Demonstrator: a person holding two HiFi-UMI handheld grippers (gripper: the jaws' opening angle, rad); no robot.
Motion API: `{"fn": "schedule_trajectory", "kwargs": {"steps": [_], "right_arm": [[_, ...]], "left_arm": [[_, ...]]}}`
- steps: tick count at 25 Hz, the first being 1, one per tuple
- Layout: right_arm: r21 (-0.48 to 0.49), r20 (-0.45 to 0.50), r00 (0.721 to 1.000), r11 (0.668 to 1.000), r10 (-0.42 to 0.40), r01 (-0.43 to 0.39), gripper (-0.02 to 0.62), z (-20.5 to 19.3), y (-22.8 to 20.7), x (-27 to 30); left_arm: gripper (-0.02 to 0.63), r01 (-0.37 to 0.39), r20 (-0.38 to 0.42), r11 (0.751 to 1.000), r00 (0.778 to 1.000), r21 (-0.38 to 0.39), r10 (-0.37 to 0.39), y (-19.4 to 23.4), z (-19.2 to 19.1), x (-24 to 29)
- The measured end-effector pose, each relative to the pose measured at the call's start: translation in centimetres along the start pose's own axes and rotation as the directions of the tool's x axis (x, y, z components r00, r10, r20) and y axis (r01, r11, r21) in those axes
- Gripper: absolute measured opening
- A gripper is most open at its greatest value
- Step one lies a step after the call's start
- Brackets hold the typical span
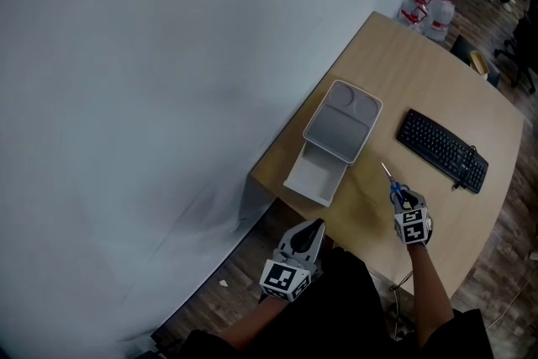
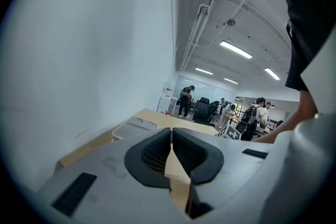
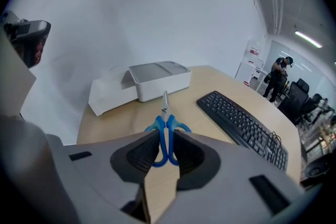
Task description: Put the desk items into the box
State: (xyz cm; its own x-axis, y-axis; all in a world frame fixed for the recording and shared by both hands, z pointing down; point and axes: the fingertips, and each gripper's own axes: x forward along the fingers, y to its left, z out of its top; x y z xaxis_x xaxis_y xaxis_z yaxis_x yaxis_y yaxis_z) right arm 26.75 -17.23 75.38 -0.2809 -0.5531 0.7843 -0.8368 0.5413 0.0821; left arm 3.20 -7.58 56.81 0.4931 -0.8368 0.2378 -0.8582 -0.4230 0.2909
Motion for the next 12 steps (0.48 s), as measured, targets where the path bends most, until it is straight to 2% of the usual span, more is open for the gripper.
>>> {"fn": "schedule_trajectory", "kwargs": {"steps": [6, 12], "right_arm": [[-0.017, 0.033, 0.999, 1.0, 0.001, 0.0, 0.141, 2.9, 2.2, -1.6], [0.013, 0.074, 0.995, 0.998, 0.063, -0.064, 0.141, 5.8, 6.8, -2.1]], "left_arm": [[0.021, -0.012, 0.03, 1.0, 0.999, -0.009, 0.013, 0.7, 0.0, -2.2], [0.021, -0.044, 0.065, 0.999, 0.997, -0.02, 0.046, 2.2, 0.8, -5.3]]}}
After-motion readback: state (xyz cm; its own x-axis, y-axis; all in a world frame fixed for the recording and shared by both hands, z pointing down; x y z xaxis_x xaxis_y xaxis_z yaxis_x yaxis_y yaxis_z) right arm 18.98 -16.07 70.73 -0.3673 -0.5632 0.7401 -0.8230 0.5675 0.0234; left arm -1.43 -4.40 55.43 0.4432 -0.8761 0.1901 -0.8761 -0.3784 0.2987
